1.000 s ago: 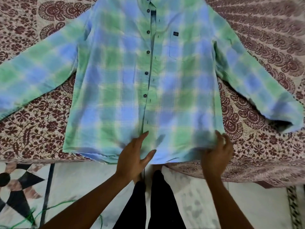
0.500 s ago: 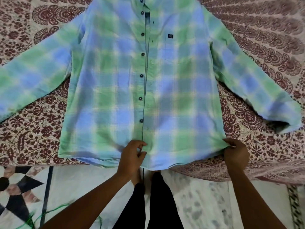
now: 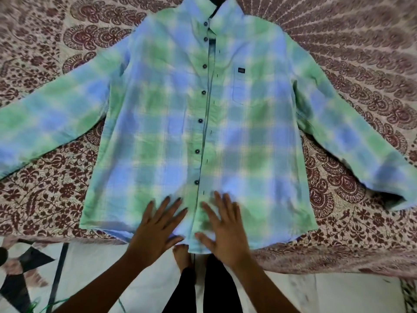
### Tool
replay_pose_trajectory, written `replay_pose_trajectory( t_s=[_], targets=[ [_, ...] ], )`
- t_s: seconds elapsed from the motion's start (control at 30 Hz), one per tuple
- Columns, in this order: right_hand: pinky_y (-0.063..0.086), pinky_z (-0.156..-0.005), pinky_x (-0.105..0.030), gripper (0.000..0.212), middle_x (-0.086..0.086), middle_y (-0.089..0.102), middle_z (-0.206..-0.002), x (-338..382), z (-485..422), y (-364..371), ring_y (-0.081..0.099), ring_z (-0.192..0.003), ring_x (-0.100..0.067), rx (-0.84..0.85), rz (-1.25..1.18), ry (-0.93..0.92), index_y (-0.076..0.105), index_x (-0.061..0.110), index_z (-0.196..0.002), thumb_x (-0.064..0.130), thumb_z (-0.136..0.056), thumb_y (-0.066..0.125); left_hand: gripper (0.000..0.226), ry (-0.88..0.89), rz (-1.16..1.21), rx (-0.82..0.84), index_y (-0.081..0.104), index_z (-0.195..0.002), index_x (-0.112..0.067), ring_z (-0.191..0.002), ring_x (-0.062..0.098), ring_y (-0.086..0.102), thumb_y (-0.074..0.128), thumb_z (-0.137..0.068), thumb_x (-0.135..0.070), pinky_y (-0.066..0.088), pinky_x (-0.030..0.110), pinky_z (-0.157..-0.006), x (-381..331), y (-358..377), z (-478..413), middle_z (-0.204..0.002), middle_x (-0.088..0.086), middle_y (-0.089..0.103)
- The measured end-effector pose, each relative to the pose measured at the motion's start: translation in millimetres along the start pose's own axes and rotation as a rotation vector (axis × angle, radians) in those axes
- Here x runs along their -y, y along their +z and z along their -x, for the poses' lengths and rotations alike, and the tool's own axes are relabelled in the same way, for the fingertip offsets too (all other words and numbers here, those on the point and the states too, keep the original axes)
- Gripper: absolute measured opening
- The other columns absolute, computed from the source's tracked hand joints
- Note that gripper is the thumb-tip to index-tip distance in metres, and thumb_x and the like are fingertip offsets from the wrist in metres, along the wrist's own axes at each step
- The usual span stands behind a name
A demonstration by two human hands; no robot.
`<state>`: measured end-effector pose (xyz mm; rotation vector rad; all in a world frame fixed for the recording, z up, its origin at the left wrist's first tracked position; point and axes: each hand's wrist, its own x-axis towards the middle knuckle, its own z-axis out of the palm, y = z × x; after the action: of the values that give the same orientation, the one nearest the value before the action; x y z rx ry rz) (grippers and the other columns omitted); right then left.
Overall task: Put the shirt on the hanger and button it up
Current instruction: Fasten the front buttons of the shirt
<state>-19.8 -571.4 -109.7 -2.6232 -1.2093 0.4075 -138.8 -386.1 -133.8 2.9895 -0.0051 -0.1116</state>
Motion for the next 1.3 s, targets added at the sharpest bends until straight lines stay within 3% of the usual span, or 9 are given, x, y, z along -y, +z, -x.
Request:
replay_pose_trajectory(
  t_s=[0.1, 0.23, 0.4, 0.57, 0.67, 0.87, 1.0, 1.13, 1.3],
  targets=[
    [0.011, -0.109, -0.052, 0.091, -0.013, 0.024, -0.152, -1, 0, 16, 0.014, -0.140, -0.037, 0.063, 0.115, -0.070, 0.036, 0.025, -0.140, 0.072, -0.065, 0.055, 0.061, 0.113, -0.064, 0.066, 0.039, -0.139, -0.022, -0.136, 0.031, 0.034, 0.035, -0.089, -0.056, 0.026, 0.053, -0.106, 9, 5, 4, -0.147, 0.004, 0.037],
    [0.028, -0.101, -0.044, 0.029, 0.004, 0.056, -0.126, -9, -2, 10, 0.039, -0.127, -0.022, -0.102, -0.086, -0.067, 0.068, 0.033, -0.099, 0.048, -0.079, 0.053, 0.048, 0.128, -0.023, 0.017, 0.056, -0.127, -0.024, -0.127, 0.028, 0.047, 0.019, -0.100, -0.040, 0.018, 0.045, -0.112, 7, 0, -4, -0.138, 0.000, 0.049],
    [0.049, -0.082, -0.031, 0.016, 0.005, 0.063, -0.099, -5, -12, -10, 0.061, -0.094, -0.017, -0.238, -0.595, 0.151, 0.060, 0.024, -0.095, 0.031, -0.092, 0.046, 0.041, 0.100, 0.113, -0.003, 0.051, -0.125, -0.031, -0.135, 0.019, 0.036, 0.019, -0.101, -0.038, 0.019, 0.037, -0.111, -11, -3, -9, -0.137, -0.009, 0.049],
    [0.040, -0.077, -0.027, 0.018, 0.006, 0.061, -0.095, 2, -20, -6, 0.055, -0.093, -0.016, -0.076, -0.340, -0.060, 0.064, 0.022, -0.079, 0.037, -0.083, 0.055, 0.037, 0.161, 0.221, -0.021, 0.051, -0.128, -0.026, -0.136, 0.017, 0.032, 0.034, -0.098, -0.041, 0.024, 0.039, -0.111, -4, -8, -2, -0.142, -0.007, 0.045],
    [0.039, -0.082, -0.025, 0.020, 0.002, 0.063, -0.102, 18, -37, -9, 0.053, -0.099, -0.016, -0.185, -0.300, -0.062, 0.067, 0.021, -0.092, 0.031, -0.086, 0.050, 0.041, -0.102, 0.266, -0.229, 0.046, -0.132, -0.022, -0.137, 0.021, 0.030, 0.023, -0.100, -0.033, 0.017, 0.042, -0.114, 19, -26, -3, -0.143, -0.002, 0.041],
    [0.021, -0.108, -0.046, 0.049, -0.013, 0.039, -0.147, 46, -94, 6, 0.025, -0.137, -0.034, -0.042, -0.028, -0.049, 0.044, 0.022, -0.136, 0.042, -0.099, 0.020, 0.039, -1.285, 0.353, -0.398, 0.050, -0.128, -0.005, -0.111, 0.044, 0.050, 0.042, -0.096, -0.026, 0.038, 0.049, -0.096, 135, -43, -11, -0.123, 0.030, 0.053],
    [0.012, -0.106, -0.059, 0.073, -0.014, 0.023, -0.154, 41, -111, 14, 0.019, -0.140, -0.041, 0.067, 0.157, 0.014, 0.026, 0.022, -0.146, 0.066, -0.088, 0.018, 0.030, -1.268, 0.573, -0.306, 0.064, -0.108, -0.007, -0.096, 0.038, 0.062, 0.055, -0.091, -0.030, 0.048, 0.040, -0.080, 169, -59, -39, -0.105, 0.022, 0.067],
    [0.010, -0.108, -0.061, 0.086, -0.012, 0.009, -0.157, 34, -102, 21, 0.009, -0.143, -0.039, 0.093, 0.180, -0.021, 0.016, 0.023, -0.149, 0.075, -0.082, 0.025, 0.030, -1.585, 0.499, -0.391, 0.060, -0.109, 0.001, -0.100, 0.042, 0.059, 0.047, -0.096, -0.022, 0.046, 0.043, -0.080, 186, -61, -15, -0.108, 0.029, 0.063],
    [0.009, -0.110, -0.060, 0.089, -0.018, 0.005, -0.156, 34, -99, 21, 0.006, -0.143, -0.038, 0.051, 0.157, -0.007, 0.015, 0.027, -0.149, 0.079, -0.079, 0.029, 0.035, -1.179, 0.469, -0.265, 0.059, -0.101, -0.007, -0.079, 0.035, 0.061, 0.047, -0.094, -0.039, 0.039, 0.030, -0.064, 159, -57, -14, -0.088, 0.018, 0.066]
  ],
)
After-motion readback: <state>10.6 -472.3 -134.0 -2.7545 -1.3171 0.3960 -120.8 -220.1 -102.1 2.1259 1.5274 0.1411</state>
